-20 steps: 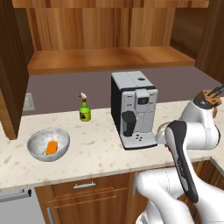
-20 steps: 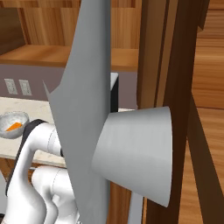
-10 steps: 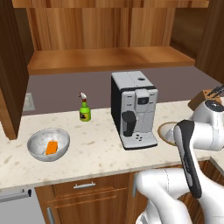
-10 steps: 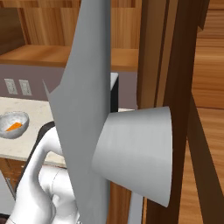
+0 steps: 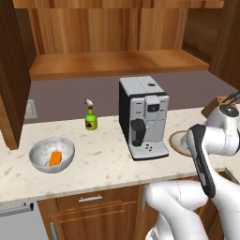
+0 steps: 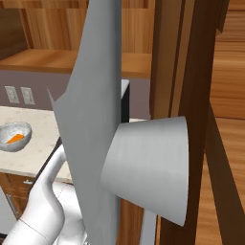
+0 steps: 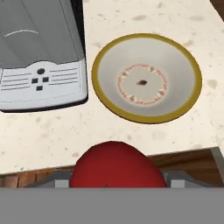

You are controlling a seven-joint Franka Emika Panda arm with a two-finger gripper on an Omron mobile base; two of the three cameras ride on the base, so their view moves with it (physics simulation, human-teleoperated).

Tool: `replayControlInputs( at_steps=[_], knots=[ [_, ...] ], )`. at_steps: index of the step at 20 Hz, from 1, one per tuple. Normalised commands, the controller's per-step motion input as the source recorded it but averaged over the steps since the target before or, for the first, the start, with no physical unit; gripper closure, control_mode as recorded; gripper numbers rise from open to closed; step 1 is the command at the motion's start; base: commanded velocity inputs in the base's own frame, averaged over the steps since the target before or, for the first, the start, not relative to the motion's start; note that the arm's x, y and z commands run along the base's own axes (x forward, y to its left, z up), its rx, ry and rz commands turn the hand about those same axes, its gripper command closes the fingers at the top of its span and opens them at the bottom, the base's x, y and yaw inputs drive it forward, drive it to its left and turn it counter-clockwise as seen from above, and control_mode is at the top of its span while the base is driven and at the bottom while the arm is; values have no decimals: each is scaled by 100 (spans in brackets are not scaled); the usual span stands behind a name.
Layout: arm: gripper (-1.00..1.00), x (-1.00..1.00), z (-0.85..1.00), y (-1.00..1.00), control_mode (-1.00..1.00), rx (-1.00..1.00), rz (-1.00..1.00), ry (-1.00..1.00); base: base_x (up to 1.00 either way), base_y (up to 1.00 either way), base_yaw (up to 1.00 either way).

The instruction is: Pick both bowls and place them on the counter. Then place the cheese in one bowl and place the tomato in the other bowl.

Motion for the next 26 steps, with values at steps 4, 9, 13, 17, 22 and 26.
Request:
replayControlInputs(
  at_steps=[4, 9, 13, 17, 22, 26],
  knots=[
    [100, 42, -5, -33, -100, 0, 0, 0, 0, 0, 0],
    [100, 44, -17, -30, -100, 0, 1, 6, 0, 0, 0],
    [100, 39, -32, -16, -100, 0, 2, 10, 0, 0, 0],
    [100, 33, -30, -21, -100, 0, 4, 9, 0, 0, 0],
    [100, 32, -28, -21, -100, 0, 4, 5, 0, 0, 0],
    [100, 22, -29, -6, -100, 0, 3, 0, 0, 0, 0]
  ],
)
